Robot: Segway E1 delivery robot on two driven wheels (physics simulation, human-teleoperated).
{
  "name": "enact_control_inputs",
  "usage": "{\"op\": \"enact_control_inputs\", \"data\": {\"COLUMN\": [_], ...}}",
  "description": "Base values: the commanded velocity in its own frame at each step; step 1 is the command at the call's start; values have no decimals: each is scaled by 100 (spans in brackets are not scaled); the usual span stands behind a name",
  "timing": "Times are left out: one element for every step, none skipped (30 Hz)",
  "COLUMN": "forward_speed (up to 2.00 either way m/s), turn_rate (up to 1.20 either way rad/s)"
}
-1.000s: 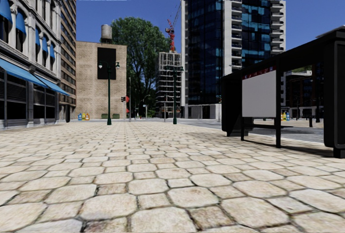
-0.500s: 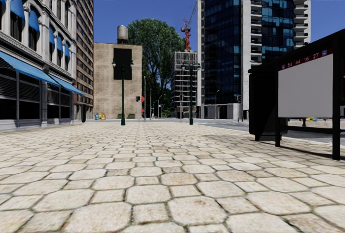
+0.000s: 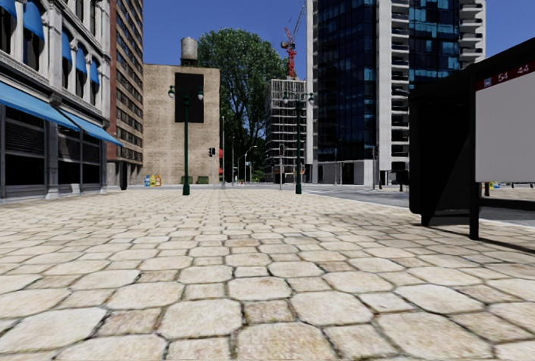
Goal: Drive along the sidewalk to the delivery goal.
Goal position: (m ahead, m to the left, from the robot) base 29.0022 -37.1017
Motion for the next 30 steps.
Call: {"op": "enact_control_inputs", "data": {"forward_speed": [200, 200, 200, 200, 200, 200, 200, 200, 200, 200, 200, 200, 200, 200, 200, 200, 200, 200, 200, 200, 200, 200, 200, 200, 200, 200, 200, 200, 200, 200], "turn_rate": [0, 0, 0, 0, 0, 0, 0, 0, 0, 0, 0, 0, 0, 0, 0, 0, 0, 0, 0, 0, 0, 0, 0, 0, 0, 0, 0, 0, 0, 0]}}
